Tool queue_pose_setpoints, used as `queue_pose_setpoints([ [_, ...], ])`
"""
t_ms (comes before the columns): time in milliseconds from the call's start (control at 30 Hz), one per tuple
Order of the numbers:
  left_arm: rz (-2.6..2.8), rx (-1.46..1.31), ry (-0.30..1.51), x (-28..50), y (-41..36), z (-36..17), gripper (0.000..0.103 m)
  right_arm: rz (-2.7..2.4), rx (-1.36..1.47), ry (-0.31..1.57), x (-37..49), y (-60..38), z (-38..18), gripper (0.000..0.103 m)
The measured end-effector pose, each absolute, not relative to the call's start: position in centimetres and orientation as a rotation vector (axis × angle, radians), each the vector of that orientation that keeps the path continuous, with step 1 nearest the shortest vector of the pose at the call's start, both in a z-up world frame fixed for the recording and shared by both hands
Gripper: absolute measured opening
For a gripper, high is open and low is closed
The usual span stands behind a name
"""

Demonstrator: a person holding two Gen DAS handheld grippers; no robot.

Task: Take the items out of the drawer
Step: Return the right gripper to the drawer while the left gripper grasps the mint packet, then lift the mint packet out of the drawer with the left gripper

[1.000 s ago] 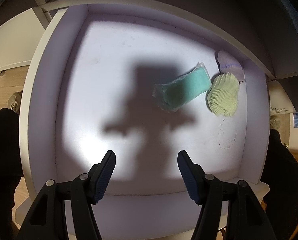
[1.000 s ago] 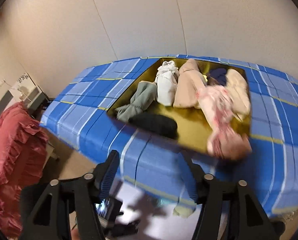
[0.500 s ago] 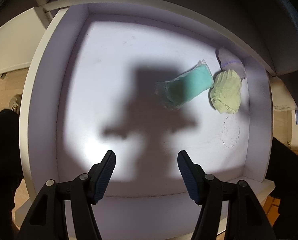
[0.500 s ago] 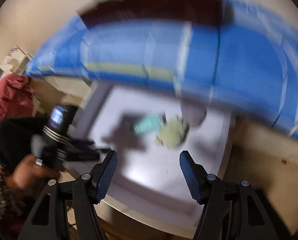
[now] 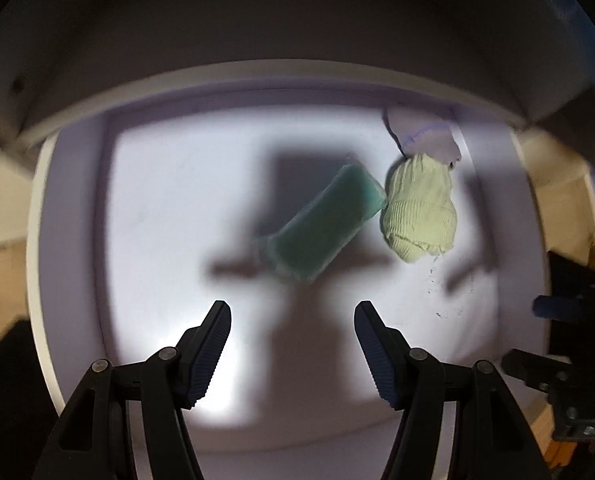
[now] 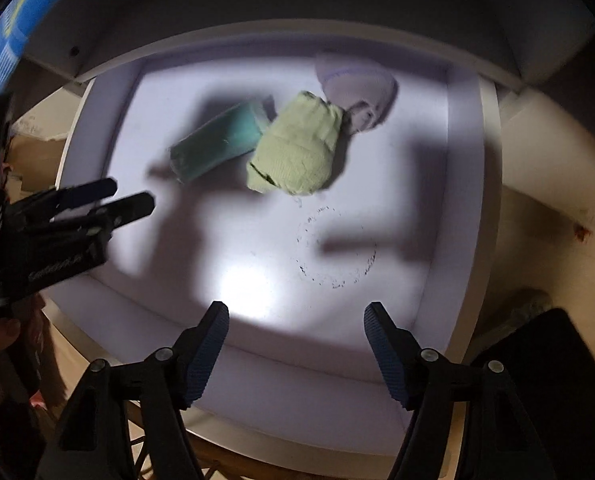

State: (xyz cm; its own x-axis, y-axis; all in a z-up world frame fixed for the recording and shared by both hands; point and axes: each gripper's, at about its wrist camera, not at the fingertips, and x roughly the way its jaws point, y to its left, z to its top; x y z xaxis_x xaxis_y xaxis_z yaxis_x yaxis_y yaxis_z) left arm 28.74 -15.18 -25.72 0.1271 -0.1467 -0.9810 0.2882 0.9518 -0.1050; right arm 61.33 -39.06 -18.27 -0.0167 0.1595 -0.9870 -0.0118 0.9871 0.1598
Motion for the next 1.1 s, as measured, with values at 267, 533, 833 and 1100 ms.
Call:
queue_pose_setpoints([
  [267,-0.411,0.338,1.399,32.6,-21.3,-27.6,0.065,0.043,0.277,1.615,60.8,-42.8,-19.5,0.071],
  [533,-0.417,0.379,1.449,34.5,-22.7,-29.7,0.065,0.046,0.334,1.632,60.5,-43.1,-20.2,0.071],
  [833,-0.386,0.332,1.502,34.8,-21.2,-31.2,0.041,0.061,0.342,1.632,61.0,-43.0,-19.7,0.071],
  [1100,-0.346,0.287,1.511,34.7,-19.7,-31.1,0.038,0.059,0.345,1.639,60.9,-43.3,-20.0,0.071],
])
